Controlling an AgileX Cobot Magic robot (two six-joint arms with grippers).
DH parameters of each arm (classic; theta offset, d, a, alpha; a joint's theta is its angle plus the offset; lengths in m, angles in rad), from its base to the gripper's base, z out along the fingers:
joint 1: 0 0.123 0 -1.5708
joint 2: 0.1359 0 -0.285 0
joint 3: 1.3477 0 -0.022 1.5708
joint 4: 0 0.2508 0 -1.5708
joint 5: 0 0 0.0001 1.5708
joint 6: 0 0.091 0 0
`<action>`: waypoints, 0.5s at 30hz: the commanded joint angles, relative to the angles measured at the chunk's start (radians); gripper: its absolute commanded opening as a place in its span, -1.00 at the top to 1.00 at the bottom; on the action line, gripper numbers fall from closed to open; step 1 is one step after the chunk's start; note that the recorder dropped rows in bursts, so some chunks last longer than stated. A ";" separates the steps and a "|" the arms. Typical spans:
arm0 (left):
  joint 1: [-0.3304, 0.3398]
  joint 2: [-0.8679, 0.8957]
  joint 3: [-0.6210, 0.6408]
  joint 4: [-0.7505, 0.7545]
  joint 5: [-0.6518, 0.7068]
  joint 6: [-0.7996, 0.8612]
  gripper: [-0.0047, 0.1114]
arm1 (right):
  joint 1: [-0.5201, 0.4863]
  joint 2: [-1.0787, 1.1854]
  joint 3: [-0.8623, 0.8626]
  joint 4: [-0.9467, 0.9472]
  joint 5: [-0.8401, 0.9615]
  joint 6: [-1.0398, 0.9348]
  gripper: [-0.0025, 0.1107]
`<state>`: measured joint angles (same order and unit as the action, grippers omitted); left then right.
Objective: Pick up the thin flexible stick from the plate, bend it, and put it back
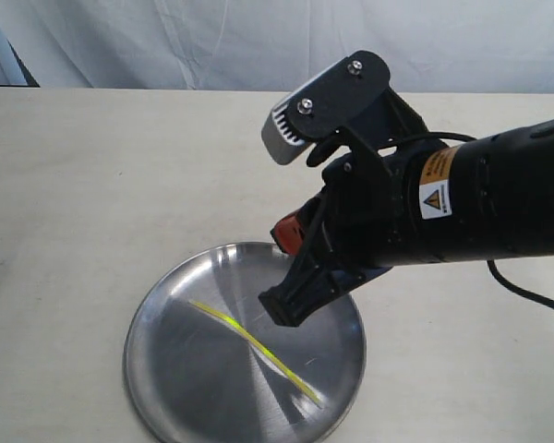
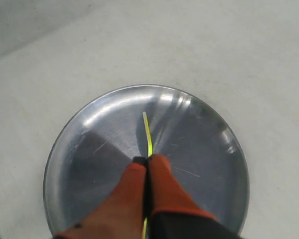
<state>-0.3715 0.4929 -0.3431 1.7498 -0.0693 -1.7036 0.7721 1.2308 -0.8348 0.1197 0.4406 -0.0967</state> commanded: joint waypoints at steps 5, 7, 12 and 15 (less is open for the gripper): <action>0.283 -0.268 0.081 -0.450 -0.128 -0.388 0.92 | -0.003 -0.007 -0.002 0.001 -0.007 -0.005 0.95; 0.355 -0.297 0.104 -0.669 -0.147 -0.388 0.92 | -0.003 -0.007 -0.002 0.001 -0.007 -0.005 0.95; 0.412 -0.300 0.136 -0.934 -0.202 -0.388 0.92 | -0.003 -0.007 -0.002 0.001 -0.009 -0.004 0.95; 0.410 -0.300 0.146 -0.979 -0.216 -0.388 0.92 | -0.003 -0.007 -0.002 0.001 -0.009 -0.004 0.95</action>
<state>0.0347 0.1989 -0.2117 0.8436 -0.2611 -2.0865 0.7721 1.2308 -0.8348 0.1197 0.4406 -0.0967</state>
